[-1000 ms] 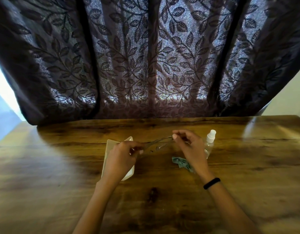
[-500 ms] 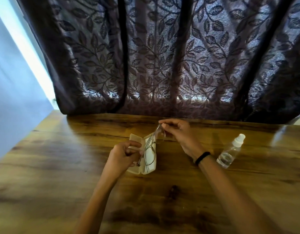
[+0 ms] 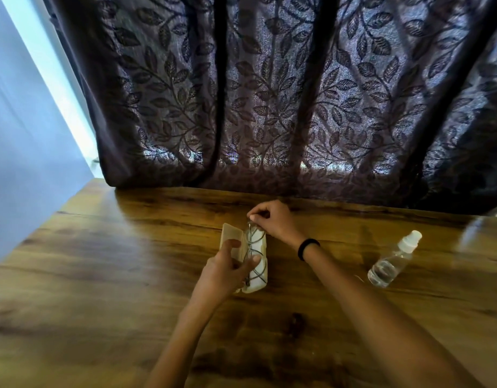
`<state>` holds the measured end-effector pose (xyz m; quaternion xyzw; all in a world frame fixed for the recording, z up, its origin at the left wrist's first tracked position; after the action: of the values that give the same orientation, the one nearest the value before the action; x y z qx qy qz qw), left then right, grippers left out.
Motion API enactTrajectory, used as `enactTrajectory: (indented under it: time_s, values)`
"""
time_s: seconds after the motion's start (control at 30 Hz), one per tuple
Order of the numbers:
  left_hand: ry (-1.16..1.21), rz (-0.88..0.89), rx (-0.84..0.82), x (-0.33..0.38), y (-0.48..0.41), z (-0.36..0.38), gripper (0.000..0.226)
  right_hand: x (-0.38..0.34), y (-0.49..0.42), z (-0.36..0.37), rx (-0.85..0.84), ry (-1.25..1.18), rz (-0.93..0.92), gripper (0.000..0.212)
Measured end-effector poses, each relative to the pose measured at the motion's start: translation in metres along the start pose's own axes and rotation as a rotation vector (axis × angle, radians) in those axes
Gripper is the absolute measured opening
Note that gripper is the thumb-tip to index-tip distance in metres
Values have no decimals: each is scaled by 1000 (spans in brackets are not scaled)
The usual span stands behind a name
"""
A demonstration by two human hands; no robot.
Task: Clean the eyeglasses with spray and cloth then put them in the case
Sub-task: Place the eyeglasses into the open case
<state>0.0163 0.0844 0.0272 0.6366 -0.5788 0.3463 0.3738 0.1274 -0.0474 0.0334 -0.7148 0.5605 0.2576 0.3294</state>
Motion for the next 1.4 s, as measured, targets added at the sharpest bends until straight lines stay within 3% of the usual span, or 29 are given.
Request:
enactTrajectory:
  time_s: [0.23,0.57,0.9,1.4]
  values:
    - [-49,-54,-18,-3,-5,8,79,10,6,8,111,32,-5,14]
    - [-276,35,35,-10,-5,20,103,25,11,13,188,21,-31,14]
    - [-401,179,35,-14,-2,27,80,42,22,11,200,-11,12,13]
    - [-515,264,26,-18,3,27,90,53,30,9,152,11,107,17]
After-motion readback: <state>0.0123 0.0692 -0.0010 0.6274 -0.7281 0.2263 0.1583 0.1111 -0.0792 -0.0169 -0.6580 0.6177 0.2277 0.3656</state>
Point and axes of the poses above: each hand's wrist, its own y-axis away from the middle knuckle, its own z-axis out of the palm, x = y × z, the point moved 1 cm from there along -y, towards the middle knuckle, and after that the axes turned 6 degrees about x, right-handed, at the moved point
